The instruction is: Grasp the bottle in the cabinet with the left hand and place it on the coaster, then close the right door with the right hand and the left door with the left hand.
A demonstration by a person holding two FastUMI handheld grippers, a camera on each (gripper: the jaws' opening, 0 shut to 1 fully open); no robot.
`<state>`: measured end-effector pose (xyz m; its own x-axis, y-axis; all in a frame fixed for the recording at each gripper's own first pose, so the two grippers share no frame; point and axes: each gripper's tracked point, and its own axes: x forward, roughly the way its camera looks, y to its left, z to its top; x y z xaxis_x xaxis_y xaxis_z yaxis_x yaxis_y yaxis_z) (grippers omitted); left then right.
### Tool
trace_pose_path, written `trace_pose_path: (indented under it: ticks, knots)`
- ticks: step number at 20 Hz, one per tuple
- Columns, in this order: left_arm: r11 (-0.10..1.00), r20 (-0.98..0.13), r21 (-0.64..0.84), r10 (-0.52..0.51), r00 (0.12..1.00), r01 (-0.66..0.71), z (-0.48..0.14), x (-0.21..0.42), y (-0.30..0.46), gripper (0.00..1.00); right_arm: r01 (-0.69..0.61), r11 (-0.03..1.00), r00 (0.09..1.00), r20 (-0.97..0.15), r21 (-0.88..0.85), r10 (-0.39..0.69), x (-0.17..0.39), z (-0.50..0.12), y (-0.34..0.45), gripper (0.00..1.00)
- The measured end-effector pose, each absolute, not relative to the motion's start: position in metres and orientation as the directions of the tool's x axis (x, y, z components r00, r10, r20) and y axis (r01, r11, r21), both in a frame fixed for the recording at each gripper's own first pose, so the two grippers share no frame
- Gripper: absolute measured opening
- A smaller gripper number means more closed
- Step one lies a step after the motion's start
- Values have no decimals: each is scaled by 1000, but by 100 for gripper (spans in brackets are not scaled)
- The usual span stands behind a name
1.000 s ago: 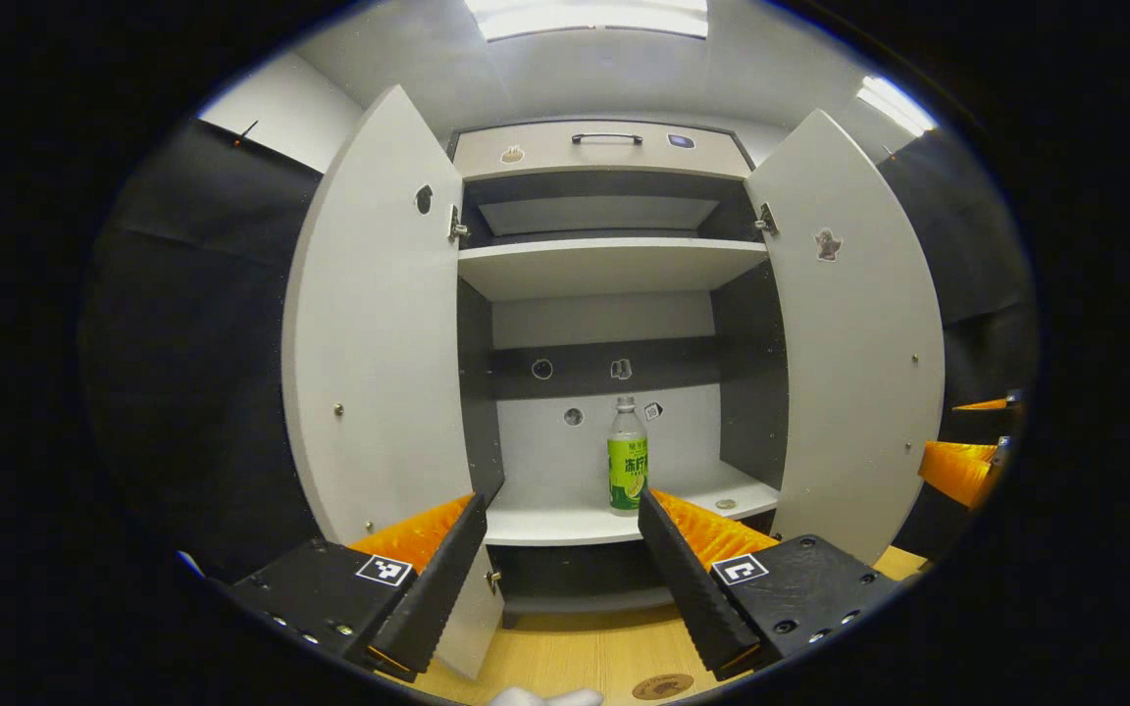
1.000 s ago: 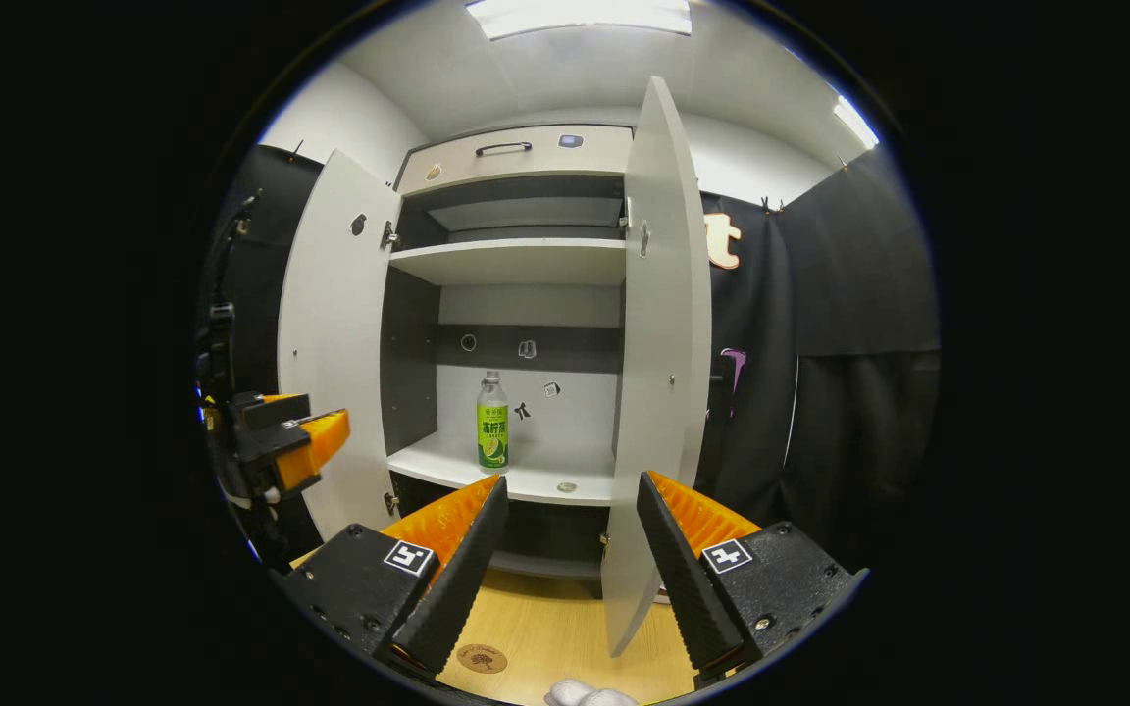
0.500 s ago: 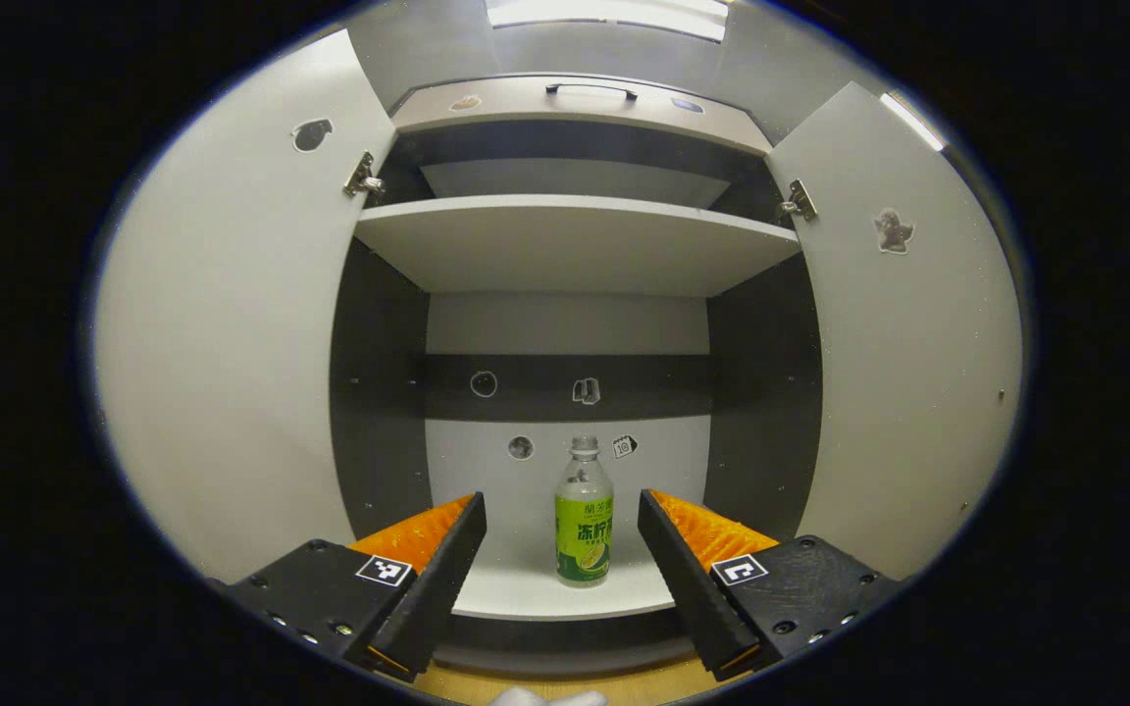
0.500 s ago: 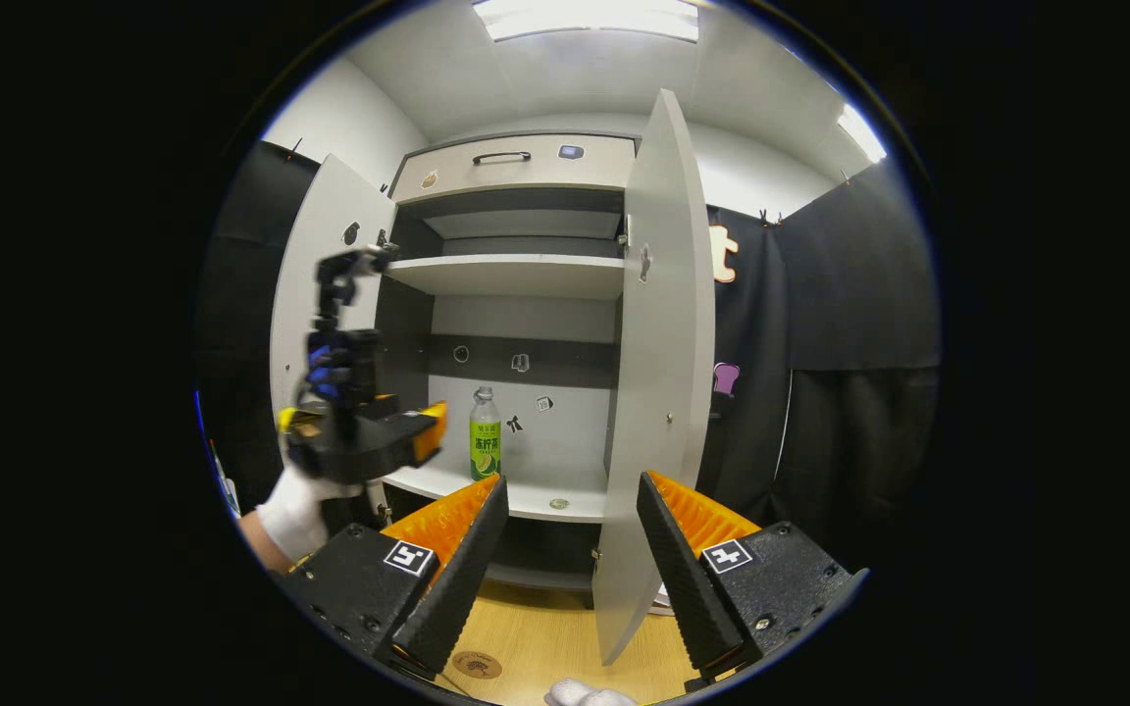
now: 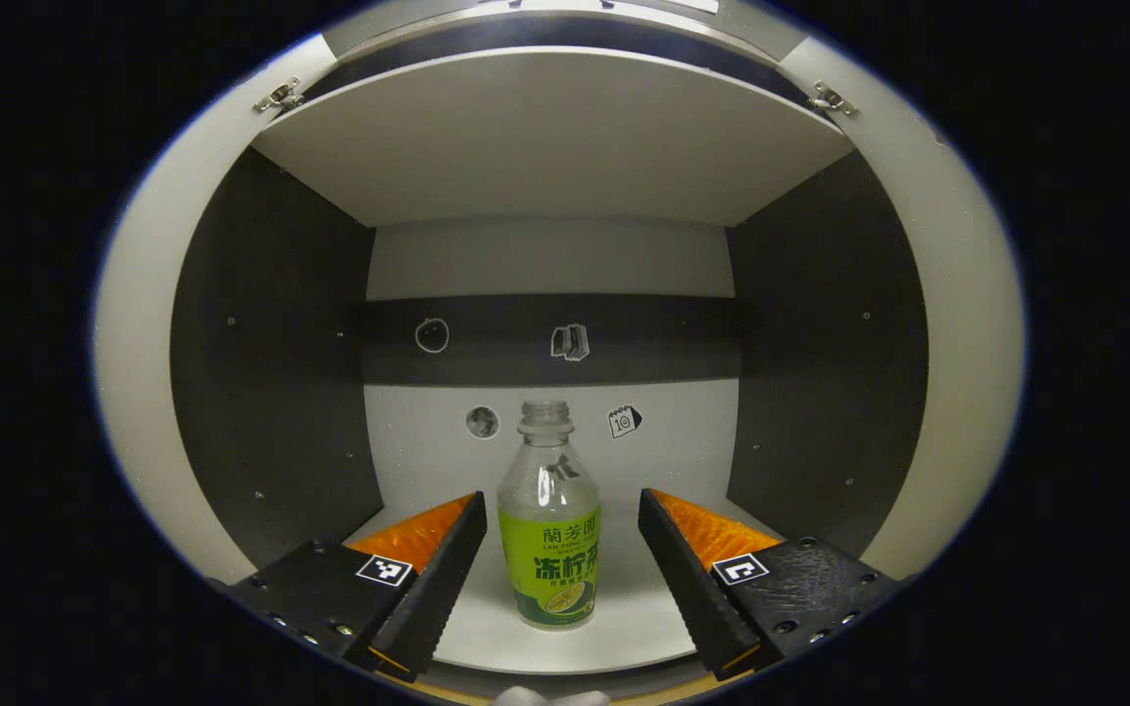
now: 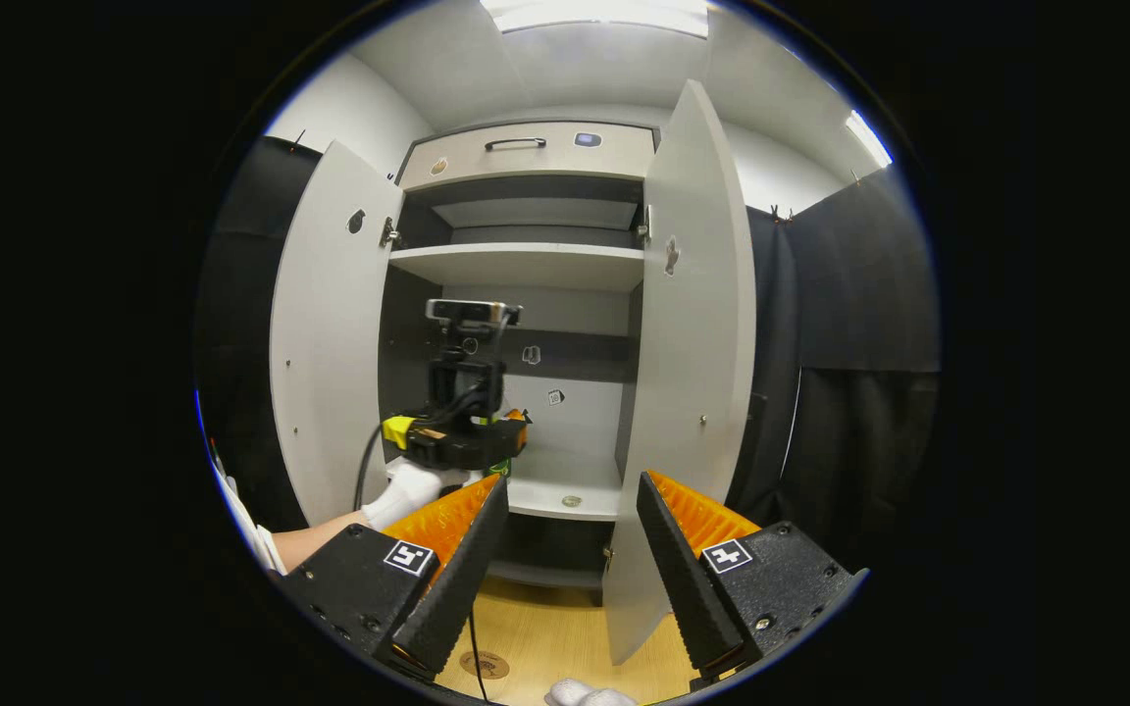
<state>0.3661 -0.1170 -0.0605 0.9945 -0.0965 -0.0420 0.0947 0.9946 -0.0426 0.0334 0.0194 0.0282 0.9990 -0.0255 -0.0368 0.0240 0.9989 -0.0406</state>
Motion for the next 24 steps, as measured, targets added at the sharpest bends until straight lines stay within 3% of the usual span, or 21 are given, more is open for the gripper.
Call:
trace_pose_path:
  ticks: [7, 8, 9, 12, 16, 17, 19, 20, 23, 24]
  knots:
    - [997, -111, -47, -59, 992, 54, -87, 395, -114, 95, 23, 998, 997, -75, -53, -27, 39, 18, 19, 82]
    - [997, -114, -52, -59, 992, 54, -89, 394, -114, 92, 21, 998, 997, -72, -51, -25, 39, 19, 19, 82]
    - [997, -114, -54, -62, 991, 56, -87, 393, -114, 75, 23, 998, 998, -64, -51, -26, 38, 21, 17, 82]
    - [996, -66, -58, -73, 995, 70, -76, 385, -113, 74, 27, 999, 998, -50, -48, -29, 35, 22, 15, 82]
    - [993, 13, -5, -115, 993, 115, -51, 345, -118, 73, 24, 999, 999, -38, -38, -26, 28, 23, 12, 82]
    - [992, 35, 6, -129, 991, 129, -45, 331, -119, 77, 25, 999, 999, -37, -35, -26, 25, 22, 11, 82]
    - [988, 60, 25, -155, 986, 153, -41, 301, -121, 73, 25, 999, 999, -34, -29, -26, 21, 22, 9, 82]
    - [986, 66, 24, -164, 984, 163, -40, 286, -121, 77, 26, 999, 999, -34, -26, -27, 19, 21, 8, 82]
    - [982, 62, -9, -188, 980, 189, -48, 235, -123, 73, 33, 999, 999, -39, -16, -34, 10, 16, 1, 82]
    - [982, 55, -20, -186, 981, 188, -54, 223, -121, 77, 39, 999, 998, -42, -16, -39, 6, 14, -2, 82]
